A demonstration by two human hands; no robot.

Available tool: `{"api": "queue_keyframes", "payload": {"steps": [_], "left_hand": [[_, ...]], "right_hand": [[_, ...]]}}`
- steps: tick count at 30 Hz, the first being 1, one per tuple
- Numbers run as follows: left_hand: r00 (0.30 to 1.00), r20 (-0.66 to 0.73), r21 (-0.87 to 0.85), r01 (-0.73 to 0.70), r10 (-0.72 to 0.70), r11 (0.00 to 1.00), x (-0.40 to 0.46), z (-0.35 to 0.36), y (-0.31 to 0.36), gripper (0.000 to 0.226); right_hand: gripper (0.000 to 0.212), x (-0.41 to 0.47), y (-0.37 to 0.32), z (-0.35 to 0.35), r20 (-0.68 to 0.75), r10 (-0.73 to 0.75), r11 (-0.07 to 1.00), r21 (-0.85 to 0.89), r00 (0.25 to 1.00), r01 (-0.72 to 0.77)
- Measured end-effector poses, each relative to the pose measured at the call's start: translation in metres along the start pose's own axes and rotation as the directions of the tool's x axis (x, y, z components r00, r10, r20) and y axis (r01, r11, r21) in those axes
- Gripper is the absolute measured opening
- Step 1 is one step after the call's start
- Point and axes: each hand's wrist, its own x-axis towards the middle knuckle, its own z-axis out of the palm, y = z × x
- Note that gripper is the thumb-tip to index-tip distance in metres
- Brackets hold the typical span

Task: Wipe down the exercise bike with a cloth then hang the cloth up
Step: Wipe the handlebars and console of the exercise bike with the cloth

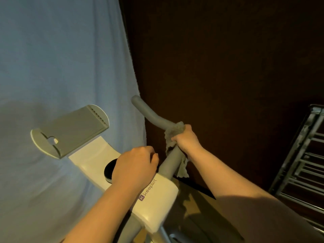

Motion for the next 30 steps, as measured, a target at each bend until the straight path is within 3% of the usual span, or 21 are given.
{"api": "queue_keyframes", "payload": {"steps": [3, 8, 12, 16, 19, 24, 26, 28, 30], "left_hand": [[1.000, -0.010, 0.011, -0.014, 0.014, 1.000, 0.000, -0.001, 0.002, 0.028], [1.000, 0.000, 0.008, -0.013, 0.013, 1.000, 0.005, 0.002, 0.000, 0.026], [0.999, -0.047, 0.033, -0.021, 0.022, 0.999, -0.002, 0.001, 0.002, 0.025], [0.980, -0.188, 0.072, -0.056, 0.068, 0.996, -0.007, -0.003, 0.013, 0.027], [0.992, -0.112, -0.039, -0.066, 0.062, 0.997, -0.008, 0.003, 0.024, 0.025], [1.000, 0.002, -0.100, 0.007, -0.007, 0.995, -0.007, 0.006, 0.018, 0.026], [1.000, 0.022, -0.089, 0.006, -0.004, 0.996, -0.007, 0.004, 0.020, 0.027], [0.999, 0.038, -0.092, 0.020, -0.017, 0.996, -0.007, 0.003, 0.021, 0.026], [0.999, 0.033, -0.093, 0.033, -0.030, 0.995, -0.007, 0.002, 0.020, 0.026]], "right_hand": [[0.064, -0.028, 0.024, 0.008, -0.024, -0.107, 0.976, 0.188, 0.994, 0.110], [0.054, -0.014, 0.006, 0.006, -0.120, -0.057, 0.998, -0.019, 0.991, 0.055], [0.069, -0.044, 0.024, 0.009, -0.050, -0.133, 0.980, 0.144, 0.990, 0.139], [0.080, -0.042, 0.027, 0.008, -0.055, -0.147, 0.985, 0.083, 0.988, 0.151], [0.088, -0.024, 0.013, 0.001, -0.027, -0.158, 0.987, 0.018, 0.987, 0.159], [0.102, -0.040, 0.039, -0.008, 0.158, -0.219, 0.937, 0.309, 0.963, 0.163], [0.102, -0.018, 0.026, -0.018, 0.251, -0.219, 0.957, 0.242, 0.943, 0.158], [0.096, 0.002, 0.005, -0.024, 0.298, -0.201, 0.979, 0.067, 0.933, 0.190], [0.089, 0.009, -0.005, -0.023, 0.288, -0.229, 0.971, -0.002, 0.930, 0.240]]}}
